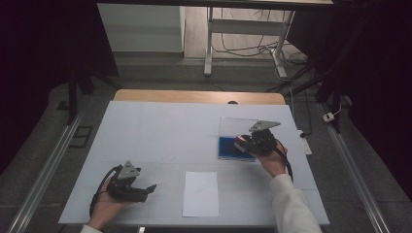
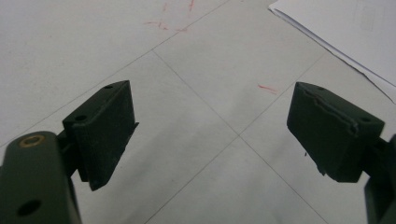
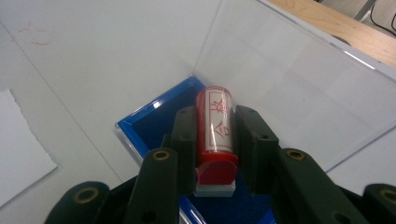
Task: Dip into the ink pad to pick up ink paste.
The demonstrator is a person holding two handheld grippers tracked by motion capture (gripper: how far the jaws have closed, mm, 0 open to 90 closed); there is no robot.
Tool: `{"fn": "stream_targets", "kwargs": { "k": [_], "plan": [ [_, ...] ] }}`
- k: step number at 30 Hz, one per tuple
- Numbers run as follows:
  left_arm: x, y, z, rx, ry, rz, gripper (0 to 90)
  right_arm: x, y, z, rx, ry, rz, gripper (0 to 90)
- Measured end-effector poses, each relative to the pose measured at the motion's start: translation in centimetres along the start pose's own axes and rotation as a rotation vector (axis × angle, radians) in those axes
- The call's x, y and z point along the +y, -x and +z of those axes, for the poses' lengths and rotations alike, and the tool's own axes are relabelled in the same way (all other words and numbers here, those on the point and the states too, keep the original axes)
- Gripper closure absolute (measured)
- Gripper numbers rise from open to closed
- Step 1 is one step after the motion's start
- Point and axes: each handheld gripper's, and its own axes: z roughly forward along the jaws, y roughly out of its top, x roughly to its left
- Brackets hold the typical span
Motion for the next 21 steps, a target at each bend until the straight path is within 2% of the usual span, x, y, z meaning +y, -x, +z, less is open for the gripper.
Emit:
{"fn": "stream_targets", "kwargs": {
  "k": [8,21],
  "plan": [
    [0.0,0.0,0.1,-0.002,-0.002,-0.001,15.6,-0.3,0.1,1.1,0.001,-0.045,0.009,70.1],
    [0.0,0.0,0.1,-0.002,-0.005,0.0,15.6,-0.4,0.4,1.3,0.003,-0.05,0.017,70.1]
  ]
}}
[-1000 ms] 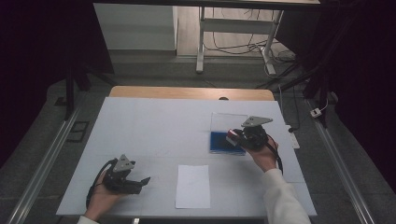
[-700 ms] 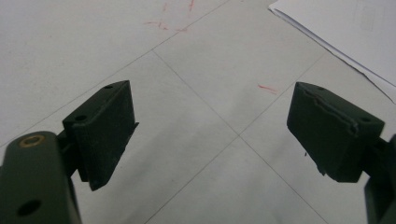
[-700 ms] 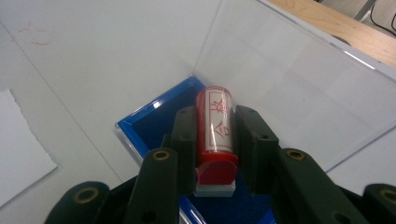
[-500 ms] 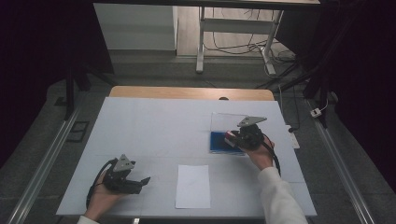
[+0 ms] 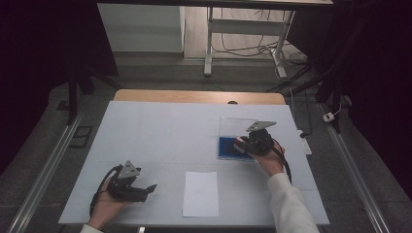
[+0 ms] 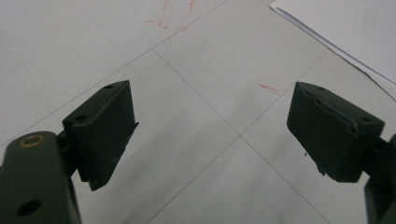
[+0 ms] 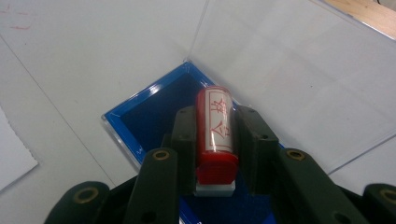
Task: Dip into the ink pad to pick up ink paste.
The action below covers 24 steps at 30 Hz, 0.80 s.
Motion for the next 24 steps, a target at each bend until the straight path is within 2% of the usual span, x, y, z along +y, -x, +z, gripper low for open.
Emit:
{"fn": "stream_targets", "kwargs": {
  "k": [5,12,16,19,24],
  "plan": [
    [0.0,0.02,0.01,-0.002,-0.001,0.001,15.5,0.01,-0.03,0.01,-0.002,-0.006,-0.001,70.1],
    [0.0,0.04,0.02,0.0,-0.003,0.003,15.5,0.06,0.45,-0.01,0.018,-0.046,0.04,70.4],
    [-0.01,0.06,0.0,0.0,-0.004,0.003,15.6,0.4,0.31,0.06,0.007,-0.072,0.028,70.5],
    [-0.01,0.04,0.03,-0.001,-0.007,0.006,15.5,0.41,0.4,0.17,0.009,-0.086,0.039,70.7],
    [-0.01,0.06,0.04,-0.004,-0.008,0.008,15.6,0.49,-0.1,0.34,-0.016,-0.106,0.018,70.9]
  ]
}}
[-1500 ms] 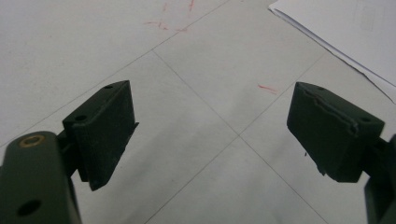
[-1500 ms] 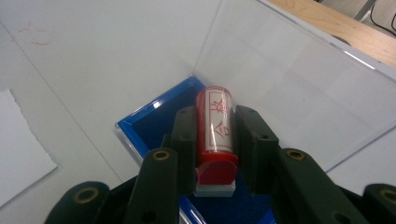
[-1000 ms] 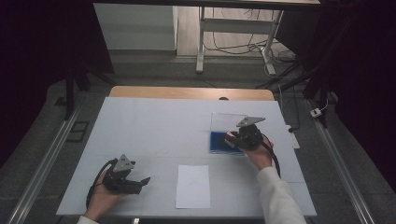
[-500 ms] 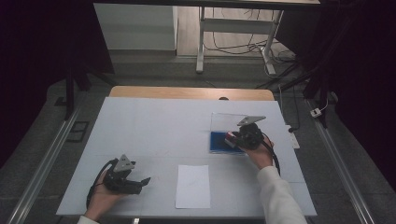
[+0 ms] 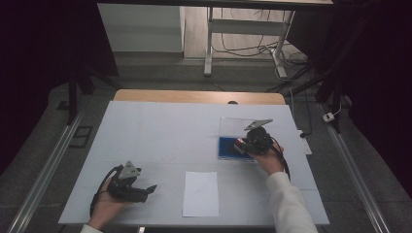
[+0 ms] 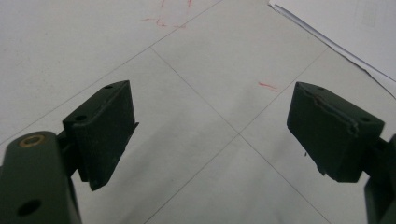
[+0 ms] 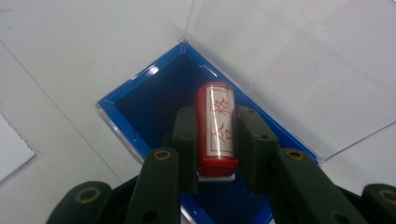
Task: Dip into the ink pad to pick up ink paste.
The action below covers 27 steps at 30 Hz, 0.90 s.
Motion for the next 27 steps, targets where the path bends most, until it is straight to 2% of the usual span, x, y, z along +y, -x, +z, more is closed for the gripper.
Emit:
{"fn": "stream_targets", "kwargs": {
  "k": [13,27],
  "plan": [
    [0.01,0.0,0.02,0.0,-0.006,0.004,15.6,-0.15,-0.42,0.14,-0.024,-0.002,-0.031,71.2],
    [0.01,0.01,0.01,0.0,-0.008,0.005,15.6,-0.41,-0.36,0.18,-0.018,0.013,-0.016,71.2]
  ]
}}
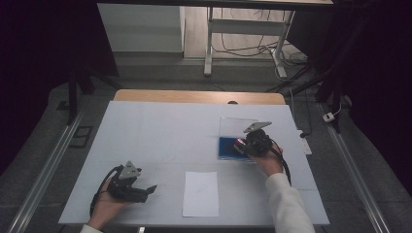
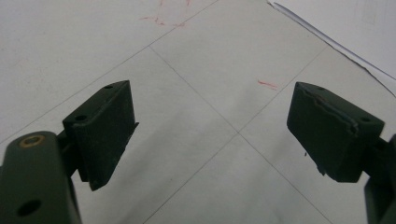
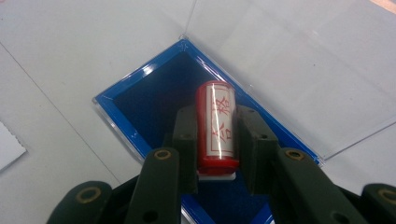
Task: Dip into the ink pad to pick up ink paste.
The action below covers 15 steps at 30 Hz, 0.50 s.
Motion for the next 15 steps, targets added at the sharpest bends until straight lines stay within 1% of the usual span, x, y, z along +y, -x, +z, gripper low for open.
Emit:
{"fn": "stream_targets", "kwargs": {
  "k": [6,9,15],
  "plan": [
    [-0.02,-0.01,-0.01,-0.001,0.004,-0.004,15.6,-0.07,0.04,0.0,0.002,0.004,0.004,71.2],
    [0.0,-0.02,0.02,0.0,0.0,0.001,15.6,-0.09,0.07,0.0,0.003,0.004,0.005,71.2],
    [0.01,0.02,0.02,0.0,-0.001,0.003,15.6,-0.38,0.11,0.01,0.005,0.025,0.012,71.1]
  ]
}}
